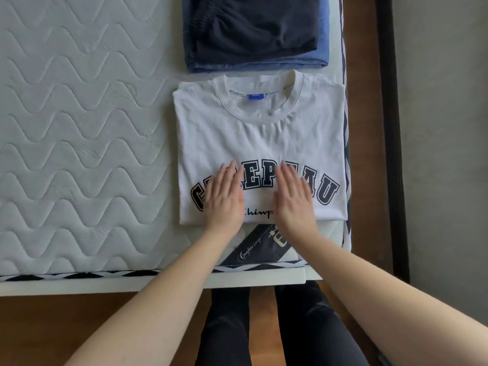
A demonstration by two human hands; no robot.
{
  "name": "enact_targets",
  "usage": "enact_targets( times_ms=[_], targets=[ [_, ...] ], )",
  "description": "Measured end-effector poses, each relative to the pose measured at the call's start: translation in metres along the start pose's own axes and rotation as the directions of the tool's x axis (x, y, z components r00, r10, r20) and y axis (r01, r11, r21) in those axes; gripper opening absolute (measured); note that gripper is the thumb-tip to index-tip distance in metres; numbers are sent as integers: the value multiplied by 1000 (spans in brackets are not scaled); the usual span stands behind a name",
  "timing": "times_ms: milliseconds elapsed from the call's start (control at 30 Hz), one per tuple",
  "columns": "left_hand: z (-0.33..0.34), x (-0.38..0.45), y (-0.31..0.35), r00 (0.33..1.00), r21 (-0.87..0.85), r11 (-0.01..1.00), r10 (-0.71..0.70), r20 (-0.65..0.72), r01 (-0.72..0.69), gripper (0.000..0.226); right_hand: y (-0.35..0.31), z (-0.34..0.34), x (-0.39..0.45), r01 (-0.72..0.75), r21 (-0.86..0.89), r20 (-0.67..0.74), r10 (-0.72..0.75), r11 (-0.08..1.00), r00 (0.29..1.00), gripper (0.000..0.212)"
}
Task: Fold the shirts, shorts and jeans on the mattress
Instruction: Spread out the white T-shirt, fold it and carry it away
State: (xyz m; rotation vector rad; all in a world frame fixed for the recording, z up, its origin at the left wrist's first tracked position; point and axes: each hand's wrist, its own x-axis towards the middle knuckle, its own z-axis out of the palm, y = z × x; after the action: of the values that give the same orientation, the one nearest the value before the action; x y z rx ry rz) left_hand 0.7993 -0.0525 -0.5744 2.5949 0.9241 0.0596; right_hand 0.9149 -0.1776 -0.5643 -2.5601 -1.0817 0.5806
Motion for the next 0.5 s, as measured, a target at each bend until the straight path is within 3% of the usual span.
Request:
enact_targets(
  times_ms=[167,333,500],
  targets=[
    [41,26,2,991,148,989,1,134,-21,58,-6,41,36,56,-148,80,-45,987,996,55],
    [54,19,-10,993,231,972,15,118,-43,68,25,47,30,135,-253,46,-128,958,991,62],
    [45,0,-34,992,249,968,-61,114,31,68,69,25,21,34,-315,64,-14,948,998,69]
  ],
)
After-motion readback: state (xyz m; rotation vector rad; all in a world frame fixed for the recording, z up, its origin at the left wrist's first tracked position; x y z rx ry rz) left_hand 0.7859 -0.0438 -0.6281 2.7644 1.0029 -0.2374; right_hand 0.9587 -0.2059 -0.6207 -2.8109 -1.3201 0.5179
